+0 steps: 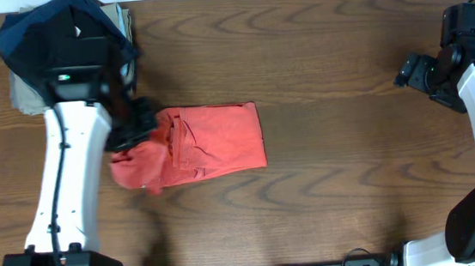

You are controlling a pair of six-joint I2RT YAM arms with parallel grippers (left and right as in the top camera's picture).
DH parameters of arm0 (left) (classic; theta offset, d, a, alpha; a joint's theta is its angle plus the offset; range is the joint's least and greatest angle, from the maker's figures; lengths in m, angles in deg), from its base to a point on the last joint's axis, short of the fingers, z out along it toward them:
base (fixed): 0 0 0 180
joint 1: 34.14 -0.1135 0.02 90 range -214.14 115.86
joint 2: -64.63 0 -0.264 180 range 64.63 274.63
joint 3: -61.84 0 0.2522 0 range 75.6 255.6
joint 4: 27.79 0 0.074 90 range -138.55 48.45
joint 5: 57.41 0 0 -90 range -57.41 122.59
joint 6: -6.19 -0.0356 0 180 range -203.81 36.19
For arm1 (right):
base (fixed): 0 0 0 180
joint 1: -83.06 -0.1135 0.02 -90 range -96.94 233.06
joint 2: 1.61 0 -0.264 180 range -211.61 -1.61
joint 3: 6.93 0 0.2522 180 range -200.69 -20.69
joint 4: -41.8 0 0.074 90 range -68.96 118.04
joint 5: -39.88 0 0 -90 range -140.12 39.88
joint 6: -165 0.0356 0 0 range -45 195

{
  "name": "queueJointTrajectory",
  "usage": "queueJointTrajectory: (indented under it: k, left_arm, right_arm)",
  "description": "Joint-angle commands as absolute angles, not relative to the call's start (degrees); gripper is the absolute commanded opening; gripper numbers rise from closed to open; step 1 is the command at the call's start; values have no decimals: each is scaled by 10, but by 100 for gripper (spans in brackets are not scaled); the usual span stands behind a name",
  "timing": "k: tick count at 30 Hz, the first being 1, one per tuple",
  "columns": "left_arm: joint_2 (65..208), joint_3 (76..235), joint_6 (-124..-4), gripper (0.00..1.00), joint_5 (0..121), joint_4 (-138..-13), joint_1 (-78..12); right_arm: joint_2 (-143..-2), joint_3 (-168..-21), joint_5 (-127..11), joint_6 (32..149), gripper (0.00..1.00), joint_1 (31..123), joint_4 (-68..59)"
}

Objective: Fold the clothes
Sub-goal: 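Grasp the left end with the left gripper and lift it rightward, then lay the left end over the folded bundle and press with left gripper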

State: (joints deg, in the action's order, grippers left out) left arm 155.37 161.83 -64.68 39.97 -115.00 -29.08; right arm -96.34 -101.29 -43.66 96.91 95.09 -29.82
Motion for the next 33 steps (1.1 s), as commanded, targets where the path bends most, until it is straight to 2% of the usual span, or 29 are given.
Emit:
queueJointTrajectory:
  k: [1,11,22,24,33]
  left_arm:
    - [1556,1626,-618,6,405,-1124,-237]
    - [1626,1613,-570,6,405,-1039,-138]
    - [1731,1613,-550,7,427,-952,-82]
    - [1741,1613,-550,10,426,-943,-71]
    - [1761,1614,-550,11,427,-929,-34]
  right_arm:
    - [-964,-1015,-431,968,99,955,-298]
    - [-964,-1015,-431,968,99,955,-298]
    - [-964,-1015,-431,968,99,955,-298]
    - [-964,-1015,-431,968,99,955,-298]
    - [-964,-1015,-431,968,99,955,-298]
